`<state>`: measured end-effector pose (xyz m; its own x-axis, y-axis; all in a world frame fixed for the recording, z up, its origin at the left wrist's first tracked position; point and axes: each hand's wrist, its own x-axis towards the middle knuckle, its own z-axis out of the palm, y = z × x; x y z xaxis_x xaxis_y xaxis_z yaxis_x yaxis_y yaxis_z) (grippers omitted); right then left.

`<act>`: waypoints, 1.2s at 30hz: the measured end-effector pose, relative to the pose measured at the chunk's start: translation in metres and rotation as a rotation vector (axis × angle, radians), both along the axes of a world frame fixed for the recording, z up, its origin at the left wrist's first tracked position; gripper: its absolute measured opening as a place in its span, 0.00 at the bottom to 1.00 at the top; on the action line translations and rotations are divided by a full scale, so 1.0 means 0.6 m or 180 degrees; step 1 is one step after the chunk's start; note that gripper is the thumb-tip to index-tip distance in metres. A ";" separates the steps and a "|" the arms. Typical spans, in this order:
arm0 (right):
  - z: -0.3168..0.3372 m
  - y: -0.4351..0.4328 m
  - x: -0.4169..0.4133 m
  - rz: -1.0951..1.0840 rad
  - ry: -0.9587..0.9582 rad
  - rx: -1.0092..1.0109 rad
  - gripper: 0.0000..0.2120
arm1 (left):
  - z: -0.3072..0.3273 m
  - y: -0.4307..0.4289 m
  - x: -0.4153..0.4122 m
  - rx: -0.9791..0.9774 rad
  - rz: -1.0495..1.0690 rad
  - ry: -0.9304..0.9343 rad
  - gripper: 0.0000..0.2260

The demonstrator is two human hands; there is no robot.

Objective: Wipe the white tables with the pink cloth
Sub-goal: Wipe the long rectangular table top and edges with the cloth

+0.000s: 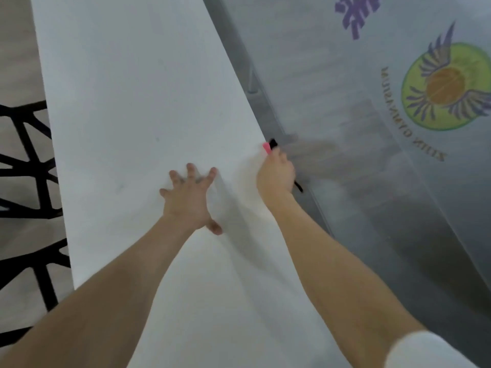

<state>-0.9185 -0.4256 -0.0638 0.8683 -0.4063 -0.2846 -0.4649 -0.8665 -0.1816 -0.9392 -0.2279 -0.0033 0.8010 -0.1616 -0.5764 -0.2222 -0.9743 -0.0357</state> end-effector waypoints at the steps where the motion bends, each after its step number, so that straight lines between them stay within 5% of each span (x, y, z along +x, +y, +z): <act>1: 0.002 0.009 0.046 -0.0124 -0.0165 0.0143 0.22 | -0.005 0.003 0.001 -0.0028 -0.0025 -0.0070 0.73; 6: -0.010 0.008 0.002 -0.0508 -0.0795 0.0594 0.33 | -0.021 0.009 0.015 -0.0058 -0.0144 -0.0151 0.76; 10: -0.021 0.002 -0.132 -0.0649 -0.1373 0.0732 0.21 | -0.033 0.009 0.018 -0.0020 -0.0138 -0.0163 0.78; 17: -0.024 0.000 0.064 -0.0281 -0.0881 0.0660 0.23 | -0.034 0.012 0.017 -0.0048 -0.0155 -0.0166 0.78; 21: -0.025 -0.010 -0.005 -0.0215 -0.1125 0.0645 0.32 | -0.034 0.013 0.016 -0.0019 -0.0185 -0.0173 0.79; 25: -0.036 -0.020 -0.106 -0.0069 -0.1218 0.0590 0.29 | -0.038 0.012 0.016 0.0013 -0.0200 -0.0190 0.79; 32: -0.019 0.022 0.108 0.0263 -0.1026 0.0568 0.28 | -0.034 0.010 0.017 -0.0013 -0.0191 -0.0200 0.78; 36: -0.025 0.014 -0.009 0.0119 -0.1194 0.0577 0.28 | -0.035 0.011 0.015 0.0042 -0.0243 -0.0223 0.79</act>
